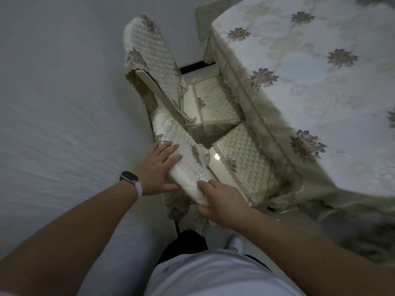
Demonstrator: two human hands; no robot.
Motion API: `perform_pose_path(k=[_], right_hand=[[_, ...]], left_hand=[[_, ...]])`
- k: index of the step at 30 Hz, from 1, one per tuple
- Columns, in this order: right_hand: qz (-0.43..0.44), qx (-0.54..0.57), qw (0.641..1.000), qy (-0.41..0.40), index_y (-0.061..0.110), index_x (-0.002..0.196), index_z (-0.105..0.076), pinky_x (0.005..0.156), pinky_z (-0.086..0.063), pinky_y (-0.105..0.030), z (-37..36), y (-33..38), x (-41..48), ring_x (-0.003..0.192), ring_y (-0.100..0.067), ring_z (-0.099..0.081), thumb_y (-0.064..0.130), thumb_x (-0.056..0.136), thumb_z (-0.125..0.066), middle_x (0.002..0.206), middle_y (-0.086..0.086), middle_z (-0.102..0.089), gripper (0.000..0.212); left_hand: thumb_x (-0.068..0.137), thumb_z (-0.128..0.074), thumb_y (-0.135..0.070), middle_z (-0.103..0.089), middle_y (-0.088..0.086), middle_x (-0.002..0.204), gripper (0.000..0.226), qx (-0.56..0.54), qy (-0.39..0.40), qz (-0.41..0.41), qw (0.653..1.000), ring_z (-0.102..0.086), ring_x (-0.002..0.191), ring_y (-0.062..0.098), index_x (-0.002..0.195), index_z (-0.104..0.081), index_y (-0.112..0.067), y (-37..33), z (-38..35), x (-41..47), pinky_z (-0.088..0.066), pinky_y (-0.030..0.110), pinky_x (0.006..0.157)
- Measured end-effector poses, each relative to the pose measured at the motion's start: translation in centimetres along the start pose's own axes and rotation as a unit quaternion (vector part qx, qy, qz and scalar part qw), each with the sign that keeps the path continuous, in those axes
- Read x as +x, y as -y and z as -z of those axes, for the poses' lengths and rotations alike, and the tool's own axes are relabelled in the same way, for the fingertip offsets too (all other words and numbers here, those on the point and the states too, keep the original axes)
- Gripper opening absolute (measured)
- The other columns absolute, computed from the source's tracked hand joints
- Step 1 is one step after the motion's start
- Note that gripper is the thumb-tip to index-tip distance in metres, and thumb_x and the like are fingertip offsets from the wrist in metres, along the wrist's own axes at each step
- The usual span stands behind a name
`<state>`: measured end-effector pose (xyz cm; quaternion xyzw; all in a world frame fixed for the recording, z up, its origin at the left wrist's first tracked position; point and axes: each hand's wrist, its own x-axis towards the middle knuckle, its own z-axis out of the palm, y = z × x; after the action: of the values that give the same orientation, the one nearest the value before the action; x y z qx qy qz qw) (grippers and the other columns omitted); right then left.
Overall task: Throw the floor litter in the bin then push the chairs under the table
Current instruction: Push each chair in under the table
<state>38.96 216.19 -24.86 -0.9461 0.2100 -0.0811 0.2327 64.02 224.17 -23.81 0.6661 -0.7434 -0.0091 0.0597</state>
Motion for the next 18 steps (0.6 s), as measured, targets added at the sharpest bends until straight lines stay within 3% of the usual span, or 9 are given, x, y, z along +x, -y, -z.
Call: perform_pose_path(k=[4, 8, 13, 18], right_hand=[[-0.005, -0.013, 1.0, -0.026, 0.021, 0.11, -0.061, 0.042, -0.046, -0.028, 1.0, -0.5, 0.0, 0.058, -0.021, -0.061, 0.051, 0.07, -0.05, 0.08, 0.002, -0.062, 0.051], [-0.025, -0.041, 0.996, -0.078, 0.02, 0.109, -0.068, 0.041, -0.04, -0.02, 3.1, -2.1, 0.3, 0.056, -0.016, -0.061, 0.05, 0.067, -0.052, 0.078, 0.005, -0.063, 0.054], [-0.086, -0.06, 0.984, -0.145, 0.018, 0.112, -0.069, 0.04, -0.047, -0.027, 6.9, -4.8, 0.8, 0.059, -0.022, -0.063, 0.043, 0.067, -0.058, 0.082, 0.002, -0.065, 0.053], [-0.165, -0.093, 0.953, -0.236, 0.019, 0.108, -0.072, 0.043, -0.052, -0.032, 9.9, -6.5, 1.2, 0.064, -0.023, -0.067, 0.038, 0.067, -0.058, 0.087, 0.003, -0.069, 0.047]], left_hand=[[0.073, -0.057, -0.073, -0.057, 0.018, 0.132, 0.078, 0.003, 0.006, -0.081, 0.997, -0.048, 0.126, 0.037, 0.123, -0.055, -0.012, 4.2, 0.9, 3.2, -0.039, 0.066, 0.101], [0.075, -0.061, -0.07, -0.066, 0.011, 0.111, 0.069, -0.01, -0.051, -0.163, 0.985, -0.058, 0.11, 0.031, 0.109, -0.066, -0.01, 5.1, 1.4, 7.8, -0.035, 0.054, 0.103], [0.074, -0.067, -0.07, -0.068, 0.007, 0.097, 0.063, -0.076, -0.142, -0.199, 0.967, -0.064, 0.094, 0.027, 0.095, -0.071, -0.011, 4.3, 2.0, 14.4, -0.037, 0.061, 0.102], [0.078, -0.06, -0.073, -0.068, 0.004, 0.086, 0.065, -0.115, -0.199, -0.235, 0.944, -0.064, 0.082, 0.025, 0.087, -0.072, -0.01, 2.7, 3.1, 20.4, -0.04, 0.052, 0.099]])
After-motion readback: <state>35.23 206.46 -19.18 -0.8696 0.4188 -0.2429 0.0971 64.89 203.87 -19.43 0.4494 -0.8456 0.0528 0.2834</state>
